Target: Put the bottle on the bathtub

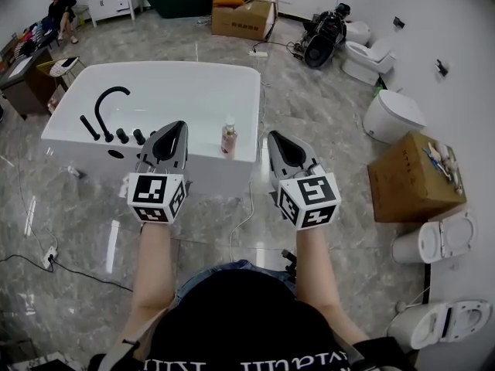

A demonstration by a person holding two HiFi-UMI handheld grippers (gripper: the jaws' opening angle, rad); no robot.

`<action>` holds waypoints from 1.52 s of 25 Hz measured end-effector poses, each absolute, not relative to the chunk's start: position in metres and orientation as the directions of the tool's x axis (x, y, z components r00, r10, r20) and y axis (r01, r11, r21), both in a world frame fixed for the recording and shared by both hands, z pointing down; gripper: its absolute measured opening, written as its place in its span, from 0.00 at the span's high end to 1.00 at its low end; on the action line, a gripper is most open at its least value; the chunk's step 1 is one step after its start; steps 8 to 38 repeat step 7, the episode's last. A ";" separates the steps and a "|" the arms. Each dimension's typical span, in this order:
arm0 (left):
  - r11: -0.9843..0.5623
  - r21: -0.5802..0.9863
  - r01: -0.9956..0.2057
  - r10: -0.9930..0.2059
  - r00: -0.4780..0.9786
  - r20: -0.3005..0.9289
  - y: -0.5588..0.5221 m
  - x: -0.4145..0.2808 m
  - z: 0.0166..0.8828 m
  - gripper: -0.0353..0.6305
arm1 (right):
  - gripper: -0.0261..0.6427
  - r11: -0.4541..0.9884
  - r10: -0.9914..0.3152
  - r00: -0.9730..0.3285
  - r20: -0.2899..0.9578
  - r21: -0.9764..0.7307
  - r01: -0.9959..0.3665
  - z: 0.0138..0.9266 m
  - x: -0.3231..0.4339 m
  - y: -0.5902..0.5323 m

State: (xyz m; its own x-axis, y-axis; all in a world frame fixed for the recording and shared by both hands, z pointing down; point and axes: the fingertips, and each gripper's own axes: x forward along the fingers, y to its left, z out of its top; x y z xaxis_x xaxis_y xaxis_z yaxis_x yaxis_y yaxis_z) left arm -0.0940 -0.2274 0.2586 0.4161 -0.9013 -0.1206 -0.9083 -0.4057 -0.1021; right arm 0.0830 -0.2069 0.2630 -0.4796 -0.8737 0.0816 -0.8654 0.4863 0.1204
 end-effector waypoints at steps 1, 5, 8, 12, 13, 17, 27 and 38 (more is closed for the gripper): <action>-0.407 -0.102 -0.908 -0.900 0.417 -0.123 -0.227 -0.093 0.258 0.94 | 0.94 0.486 -0.874 -0.479 0.080 0.124 -0.865 0.262 0.083 -0.207; -0.417 -0.105 -0.903 -0.896 0.428 -0.122 -0.225 -0.091 0.260 0.94 | 0.94 0.483 -0.875 -0.476 0.086 0.137 -0.865 0.266 0.081 -0.203; -0.423 -0.105 -0.900 -0.893 0.433 -0.118 -0.223 -0.091 0.262 0.94 | 0.94 0.484 -0.875 -0.475 0.091 0.141 -0.864 0.269 0.080 -0.200; -0.423 -0.105 -0.900 -0.893 0.433 -0.118 -0.223 -0.091 0.262 0.94 | 0.94 0.484 -0.875 -0.475 0.091 0.141 -0.864 0.269 0.080 -0.200; -0.423 -0.105 -0.900 -0.893 0.433 -0.118 -0.223 -0.091 0.262 0.94 | 0.94 0.484 -0.875 -0.475 0.091 0.141 -0.864 0.269 0.080 -0.200; -0.423 -0.105 -0.900 -0.893 0.433 -0.118 -0.223 -0.091 0.262 0.94 | 0.94 0.484 -0.875 -0.475 0.091 0.141 -0.864 0.269 0.080 -0.200; -0.423 -0.105 -0.900 -0.893 0.433 -0.118 -0.223 -0.091 0.262 0.94 | 0.94 0.484 -0.875 -0.475 0.091 0.141 -0.864 0.269 0.080 -0.200; -0.423 -0.105 -0.900 -0.893 0.433 -0.118 -0.223 -0.091 0.262 0.94 | 0.94 0.484 -0.875 -0.475 0.091 0.141 -0.864 0.269 0.080 -0.200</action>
